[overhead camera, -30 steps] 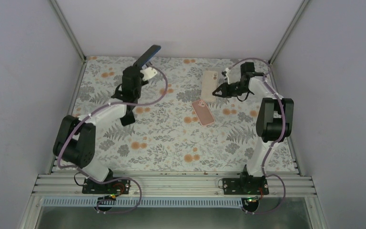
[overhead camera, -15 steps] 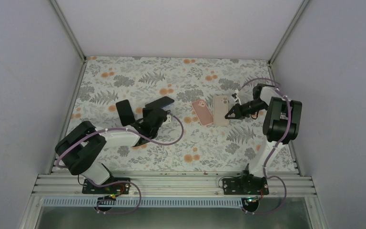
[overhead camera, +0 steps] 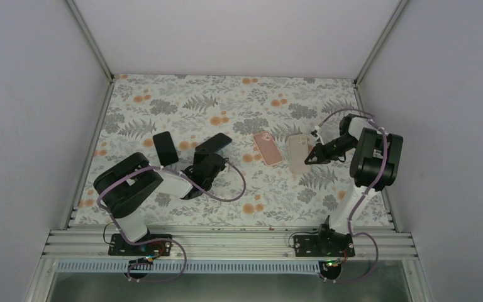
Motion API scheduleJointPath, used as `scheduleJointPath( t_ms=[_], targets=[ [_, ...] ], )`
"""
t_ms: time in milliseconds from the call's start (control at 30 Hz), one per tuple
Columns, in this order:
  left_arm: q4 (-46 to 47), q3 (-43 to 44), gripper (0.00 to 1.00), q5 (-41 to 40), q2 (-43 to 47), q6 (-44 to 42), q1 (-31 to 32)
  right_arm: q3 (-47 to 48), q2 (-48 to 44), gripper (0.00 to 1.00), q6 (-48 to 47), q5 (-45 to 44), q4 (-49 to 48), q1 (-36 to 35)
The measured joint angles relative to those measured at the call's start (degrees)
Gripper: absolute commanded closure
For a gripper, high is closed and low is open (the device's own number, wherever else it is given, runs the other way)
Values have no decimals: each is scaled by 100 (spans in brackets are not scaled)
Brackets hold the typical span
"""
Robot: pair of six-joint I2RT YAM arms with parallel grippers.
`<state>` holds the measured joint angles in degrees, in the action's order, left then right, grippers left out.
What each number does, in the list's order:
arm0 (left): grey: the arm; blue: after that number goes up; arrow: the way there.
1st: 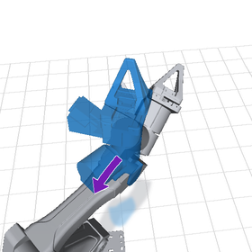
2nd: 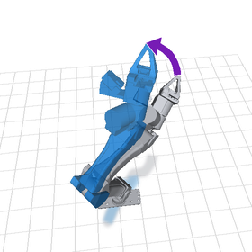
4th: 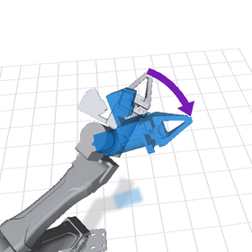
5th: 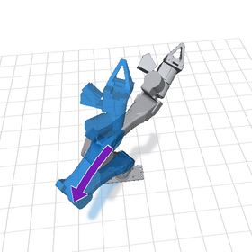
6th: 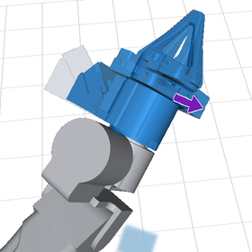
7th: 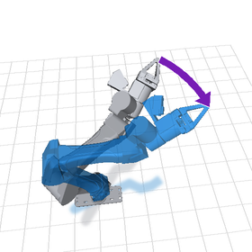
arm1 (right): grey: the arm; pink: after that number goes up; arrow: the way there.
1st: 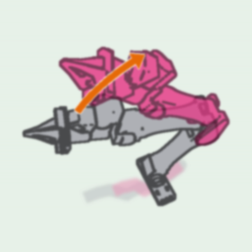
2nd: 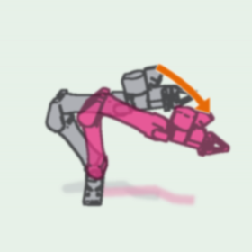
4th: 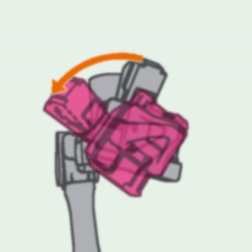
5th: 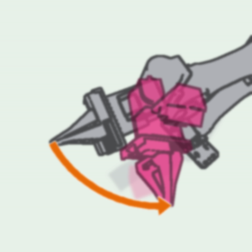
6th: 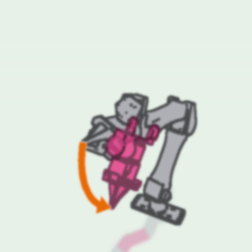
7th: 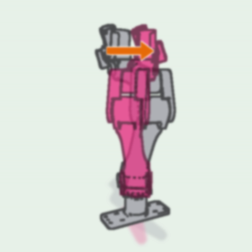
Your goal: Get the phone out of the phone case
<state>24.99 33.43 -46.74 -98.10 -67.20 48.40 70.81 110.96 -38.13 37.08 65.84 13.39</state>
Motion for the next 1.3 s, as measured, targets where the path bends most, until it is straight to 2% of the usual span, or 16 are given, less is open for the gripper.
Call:
scheduleJointPath(
  t_ms=[67,100,133,167,200,233,267,300,333,533,667,833,967,1067,1233,1300],
  targets=[
    [-22,0,17,15,-11,-35,52,50,55,83,-24,-66,-2,146],
    [-28,0,4,28,-11,-74,76,74,101,76,-42,-83,-2,216],
    [-7,-9,0,35,-11,-66,109,87,155,67,-55,-103,-9,264],
    [48,-61,0,87,17,-76,164,92,208,53,-105,-138,-17,302],
    [70,-138,0,157,37,-85,177,92,245,43,-116,-164,-17,330],
    [50,-212,0,212,192,-74,240,92,269,37,-138,-199,-26,361],
    [-31,-271,0,271,310,-74,278,92,271,25,-127,-232,-44,369],
    [-142,-284,0,337,413,-63,299,94,269,5,-149,-271,-70,393],
    [-262,-275,0,417,509,-20,326,96,267,1,-125,-273,-72,396],
    [-1853,291,0,1327,964,660,435,144,-17,0,-129,-424,-48,428],
    [-3300,1073,0,2479,1119,1143,496,391,-474,0,-52,-822,-125,437],
    [-5143,2299,0,4144,1259,1429,511,741,-1856,0,0,-1408,-474,356],
    [-6109,2990,0,5007,1257,1576,321,680,-2942,0,-79,-1327,-717,315],
    [-6299,3182,0,5692,1388,1685,-514,205,-3705,0,-50,-1108,-1132,313],
    [-6041,3718,0,6861,1814,2087,-3025,-914,-4889,0,278,-831,-2151,313],
    [-6002,4050,0,7191,1917,2236,-3587,-1139,-5106,0,457,-713,-2481,313]
  ],
)
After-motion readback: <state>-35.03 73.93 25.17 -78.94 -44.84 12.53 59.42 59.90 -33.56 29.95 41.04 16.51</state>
